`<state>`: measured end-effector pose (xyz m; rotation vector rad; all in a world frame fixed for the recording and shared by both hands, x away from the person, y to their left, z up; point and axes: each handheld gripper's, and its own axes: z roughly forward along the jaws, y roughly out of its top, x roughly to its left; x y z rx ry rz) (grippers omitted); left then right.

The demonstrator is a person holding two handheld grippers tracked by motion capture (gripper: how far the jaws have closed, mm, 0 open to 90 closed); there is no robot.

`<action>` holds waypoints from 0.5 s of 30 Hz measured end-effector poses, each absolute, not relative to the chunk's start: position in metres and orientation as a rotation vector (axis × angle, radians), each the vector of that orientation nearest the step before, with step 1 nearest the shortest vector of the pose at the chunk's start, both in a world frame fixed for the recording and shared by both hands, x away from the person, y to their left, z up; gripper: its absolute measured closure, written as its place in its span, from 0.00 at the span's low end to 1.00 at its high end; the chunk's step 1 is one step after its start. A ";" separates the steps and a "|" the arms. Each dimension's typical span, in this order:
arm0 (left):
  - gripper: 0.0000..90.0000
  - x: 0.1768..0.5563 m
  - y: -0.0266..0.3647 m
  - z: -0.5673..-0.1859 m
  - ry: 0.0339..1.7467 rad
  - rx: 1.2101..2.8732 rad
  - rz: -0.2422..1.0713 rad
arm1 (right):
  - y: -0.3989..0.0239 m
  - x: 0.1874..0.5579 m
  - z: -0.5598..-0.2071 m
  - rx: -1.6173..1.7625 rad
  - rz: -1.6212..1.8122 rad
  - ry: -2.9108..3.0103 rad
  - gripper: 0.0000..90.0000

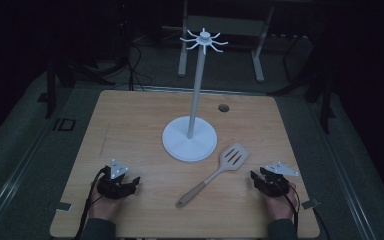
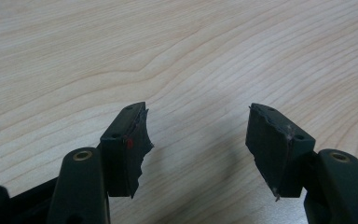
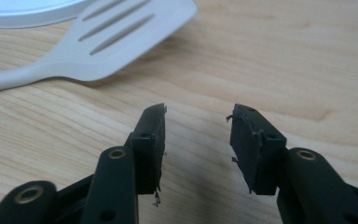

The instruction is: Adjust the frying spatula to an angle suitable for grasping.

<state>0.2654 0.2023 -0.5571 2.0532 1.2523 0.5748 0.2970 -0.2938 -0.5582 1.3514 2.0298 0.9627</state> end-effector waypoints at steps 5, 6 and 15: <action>0.43 0.266 0.201 -0.558 1.249 2.061 0.573 | -0.284 0.291 -0.547 1.242 0.981 2.015 0.68; 0.43 0.267 0.200 -0.559 1.247 2.065 0.572 | -0.280 0.289 -0.540 1.211 1.009 2.019 0.70; 0.43 0.267 0.198 -0.560 1.244 2.074 0.571 | -0.267 0.305 -0.521 1.168 1.084 2.025 0.87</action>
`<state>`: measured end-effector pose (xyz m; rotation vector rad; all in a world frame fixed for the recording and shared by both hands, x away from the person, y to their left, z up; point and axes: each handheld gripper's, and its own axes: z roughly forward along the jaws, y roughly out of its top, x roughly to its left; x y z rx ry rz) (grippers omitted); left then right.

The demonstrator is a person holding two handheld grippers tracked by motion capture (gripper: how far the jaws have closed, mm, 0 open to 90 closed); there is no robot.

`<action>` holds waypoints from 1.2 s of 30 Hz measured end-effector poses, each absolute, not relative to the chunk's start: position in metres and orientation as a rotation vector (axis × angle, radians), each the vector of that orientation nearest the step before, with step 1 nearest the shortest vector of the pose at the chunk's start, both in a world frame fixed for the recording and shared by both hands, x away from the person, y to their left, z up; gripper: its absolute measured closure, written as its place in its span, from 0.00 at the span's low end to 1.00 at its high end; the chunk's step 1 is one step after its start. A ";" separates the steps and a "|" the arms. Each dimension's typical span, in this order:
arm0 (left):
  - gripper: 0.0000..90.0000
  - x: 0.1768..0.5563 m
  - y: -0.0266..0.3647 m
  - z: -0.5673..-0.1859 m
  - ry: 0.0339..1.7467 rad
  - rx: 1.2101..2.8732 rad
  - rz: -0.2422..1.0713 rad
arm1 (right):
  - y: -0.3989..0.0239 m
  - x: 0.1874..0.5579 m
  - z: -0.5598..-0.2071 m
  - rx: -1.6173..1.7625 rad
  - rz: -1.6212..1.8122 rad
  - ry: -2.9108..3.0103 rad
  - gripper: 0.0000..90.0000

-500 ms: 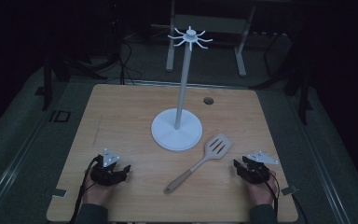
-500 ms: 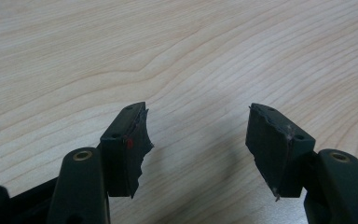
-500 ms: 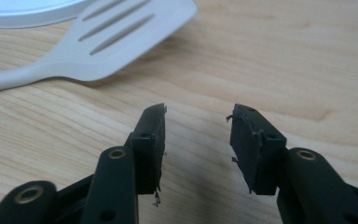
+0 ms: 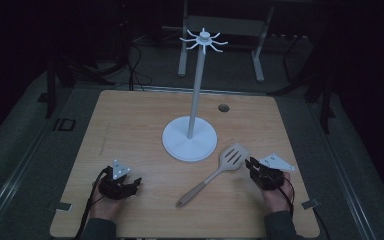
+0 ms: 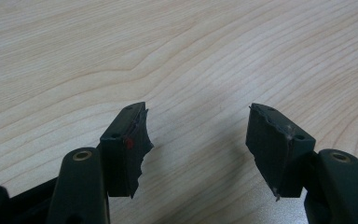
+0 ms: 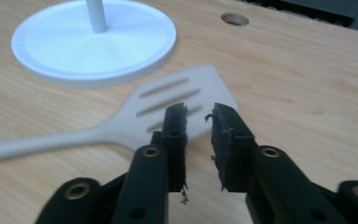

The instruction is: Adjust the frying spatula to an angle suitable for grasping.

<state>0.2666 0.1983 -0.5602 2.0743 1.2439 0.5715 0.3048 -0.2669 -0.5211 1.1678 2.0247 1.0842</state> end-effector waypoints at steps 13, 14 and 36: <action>0.43 0.266 0.196 -0.561 1.238 2.098 0.574 | -0.239 0.345 -0.518 1.093 1.031 2.109 0.99; 0.43 0.266 0.195 -0.561 1.236 2.101 0.575 | -0.235 0.348 -0.519 1.080 1.019 2.123 0.99; 0.43 0.266 0.195 -0.561 1.235 2.100 0.578 | -0.232 0.350 -0.538 1.105 0.828 2.200 1.00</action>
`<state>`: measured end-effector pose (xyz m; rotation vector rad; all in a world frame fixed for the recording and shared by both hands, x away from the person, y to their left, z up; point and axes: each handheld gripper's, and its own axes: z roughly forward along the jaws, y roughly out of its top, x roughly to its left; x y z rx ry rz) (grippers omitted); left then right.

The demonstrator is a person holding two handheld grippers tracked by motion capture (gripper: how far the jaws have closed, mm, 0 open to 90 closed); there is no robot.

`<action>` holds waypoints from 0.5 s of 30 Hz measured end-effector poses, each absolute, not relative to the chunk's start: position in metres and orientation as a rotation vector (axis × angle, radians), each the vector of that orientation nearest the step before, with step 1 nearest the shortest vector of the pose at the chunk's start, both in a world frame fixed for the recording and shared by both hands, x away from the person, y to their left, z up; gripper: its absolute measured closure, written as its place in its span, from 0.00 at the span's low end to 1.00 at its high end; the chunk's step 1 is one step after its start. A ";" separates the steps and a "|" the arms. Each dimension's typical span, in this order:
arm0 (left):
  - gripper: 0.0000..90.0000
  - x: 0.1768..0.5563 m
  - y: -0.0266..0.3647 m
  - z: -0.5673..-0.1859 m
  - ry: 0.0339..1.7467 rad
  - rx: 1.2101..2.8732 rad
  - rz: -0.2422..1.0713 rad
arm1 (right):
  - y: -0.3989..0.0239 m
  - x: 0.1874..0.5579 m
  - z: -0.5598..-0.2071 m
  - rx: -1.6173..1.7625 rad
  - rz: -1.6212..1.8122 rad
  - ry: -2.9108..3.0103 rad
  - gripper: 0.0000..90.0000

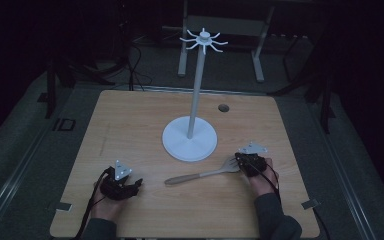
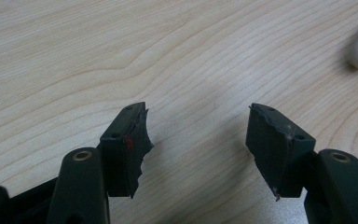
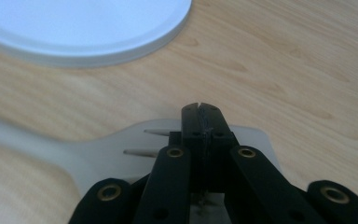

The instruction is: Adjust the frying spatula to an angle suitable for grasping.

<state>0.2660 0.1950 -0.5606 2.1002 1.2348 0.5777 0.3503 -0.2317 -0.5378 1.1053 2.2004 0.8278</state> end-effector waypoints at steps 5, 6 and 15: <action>0.43 0.266 0.195 -0.561 1.235 2.102 0.578 | -0.239 0.333 -0.539 1.088 0.841 2.207 0.99; 0.43 0.266 0.195 -0.561 1.235 2.103 0.576 | -0.240 0.330 -0.539 1.084 0.844 2.209 0.99; 0.43 0.266 0.194 -0.561 1.235 2.108 0.578 | -0.246 0.310 -0.546 1.063 0.844 2.241 0.99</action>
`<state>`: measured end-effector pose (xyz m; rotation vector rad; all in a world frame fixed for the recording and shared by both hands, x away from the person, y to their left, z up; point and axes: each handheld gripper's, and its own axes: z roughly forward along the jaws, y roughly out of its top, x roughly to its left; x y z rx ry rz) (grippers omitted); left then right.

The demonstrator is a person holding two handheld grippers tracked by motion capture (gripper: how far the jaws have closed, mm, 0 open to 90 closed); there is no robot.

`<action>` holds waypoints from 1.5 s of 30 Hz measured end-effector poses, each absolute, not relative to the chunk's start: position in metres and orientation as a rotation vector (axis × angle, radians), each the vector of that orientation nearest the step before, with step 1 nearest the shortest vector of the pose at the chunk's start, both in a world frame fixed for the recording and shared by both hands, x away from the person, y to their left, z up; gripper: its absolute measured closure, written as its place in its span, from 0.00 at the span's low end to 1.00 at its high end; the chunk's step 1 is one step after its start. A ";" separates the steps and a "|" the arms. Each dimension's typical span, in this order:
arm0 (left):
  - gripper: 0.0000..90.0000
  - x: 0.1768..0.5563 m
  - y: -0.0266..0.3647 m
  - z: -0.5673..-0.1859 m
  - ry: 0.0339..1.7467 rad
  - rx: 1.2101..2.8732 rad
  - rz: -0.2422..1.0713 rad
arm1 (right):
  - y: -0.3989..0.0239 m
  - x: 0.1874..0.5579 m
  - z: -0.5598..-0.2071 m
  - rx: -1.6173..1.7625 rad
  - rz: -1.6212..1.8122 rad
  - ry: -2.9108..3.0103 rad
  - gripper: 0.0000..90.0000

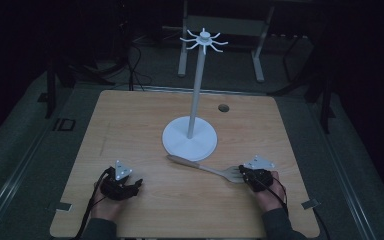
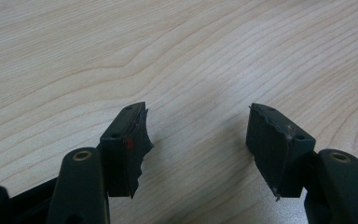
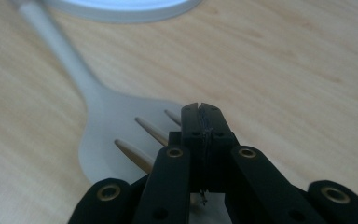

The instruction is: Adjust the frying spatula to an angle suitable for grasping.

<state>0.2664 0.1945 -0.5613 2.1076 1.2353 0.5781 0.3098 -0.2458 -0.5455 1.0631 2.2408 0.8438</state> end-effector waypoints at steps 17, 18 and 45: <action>0.43 0.267 0.193 -0.562 1.236 2.113 0.573 | -0.225 0.290 -0.537 0.956 0.873 2.339 0.95; 0.43 0.267 0.193 -0.562 1.237 2.112 0.574 | -0.221 0.293 -0.535 0.948 0.881 2.347 0.94; 0.43 0.266 0.194 -0.561 1.231 2.106 0.572 | -0.127 0.375 -0.542 0.878 0.699 2.648 0.85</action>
